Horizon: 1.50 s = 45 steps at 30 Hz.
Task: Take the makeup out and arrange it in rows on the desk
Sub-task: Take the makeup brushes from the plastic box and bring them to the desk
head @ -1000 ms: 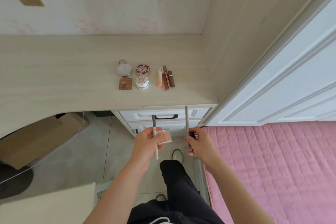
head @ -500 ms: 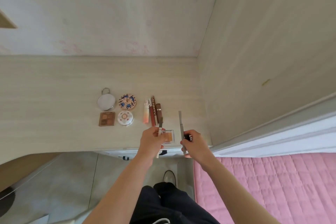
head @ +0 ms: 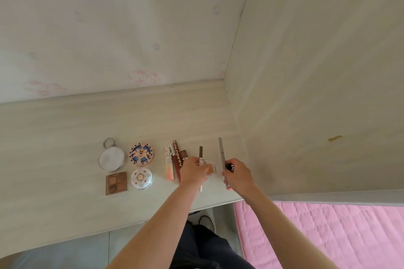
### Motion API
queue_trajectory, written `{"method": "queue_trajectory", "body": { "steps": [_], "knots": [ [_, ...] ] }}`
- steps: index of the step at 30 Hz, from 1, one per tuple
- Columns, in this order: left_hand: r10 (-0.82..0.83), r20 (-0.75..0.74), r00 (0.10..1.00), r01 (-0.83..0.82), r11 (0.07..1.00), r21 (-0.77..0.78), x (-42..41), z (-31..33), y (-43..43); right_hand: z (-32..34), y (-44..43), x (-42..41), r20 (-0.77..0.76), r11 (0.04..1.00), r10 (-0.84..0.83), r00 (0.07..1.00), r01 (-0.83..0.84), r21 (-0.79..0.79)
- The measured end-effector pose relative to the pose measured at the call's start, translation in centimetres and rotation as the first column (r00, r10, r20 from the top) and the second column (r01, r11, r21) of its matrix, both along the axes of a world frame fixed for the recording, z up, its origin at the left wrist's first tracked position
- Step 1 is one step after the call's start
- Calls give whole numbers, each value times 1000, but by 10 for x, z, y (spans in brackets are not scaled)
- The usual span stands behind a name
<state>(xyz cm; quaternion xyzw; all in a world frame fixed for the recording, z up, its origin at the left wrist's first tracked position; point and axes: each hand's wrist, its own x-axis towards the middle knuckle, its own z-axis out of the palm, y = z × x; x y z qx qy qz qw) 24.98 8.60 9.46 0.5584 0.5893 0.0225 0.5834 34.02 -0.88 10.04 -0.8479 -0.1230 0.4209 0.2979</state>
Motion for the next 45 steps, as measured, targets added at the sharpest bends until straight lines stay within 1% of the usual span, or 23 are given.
{"method": "queue_trajectory", "body": {
  "steps": [3,6,8,16,21,27,32,35,39,43,45],
  "knots": [
    [5,10,1000,-5,1000,-22,10,-3,12,-6,8,1,27,999,22,999,-21,-24],
    [45,-4,999,-45,998,-45,19,-8,21,-13,15,3,49,997,58,997,-56,-45],
    [37,-8,999,-38,998,-42,24,-11,24,-16,20,7,54,996,71,996,-68,-53],
    [15,-64,998,-17,999,-37,32,-19,28,-27,34,14,31,991,119,992,-117,-57],
    [9,-69,998,-11,999,-36,30,-19,32,-34,40,14,20,987,147,989,-145,-74],
    [55,-66,996,-59,996,-60,27,-20,33,-41,48,11,14,983,160,987,-158,-95],
    [64,-49,997,-63,998,7,31,-20,40,-45,58,13,45,989,141,989,-138,-62],
    [-3,-68,998,9,996,87,36,-19,48,-46,65,19,69,992,120,990,-118,-35],
    [-107,-100,989,123,978,167,40,-15,54,-45,72,27,119,991,130,984,-127,-36],
    [-157,-200,967,208,942,262,31,-14,54,-42,71,25,170,989,143,975,-145,-1],
    [-203,-303,931,292,912,289,25,-15,53,-42,68,19,171,983,173,970,-179,25]
  ]
}}
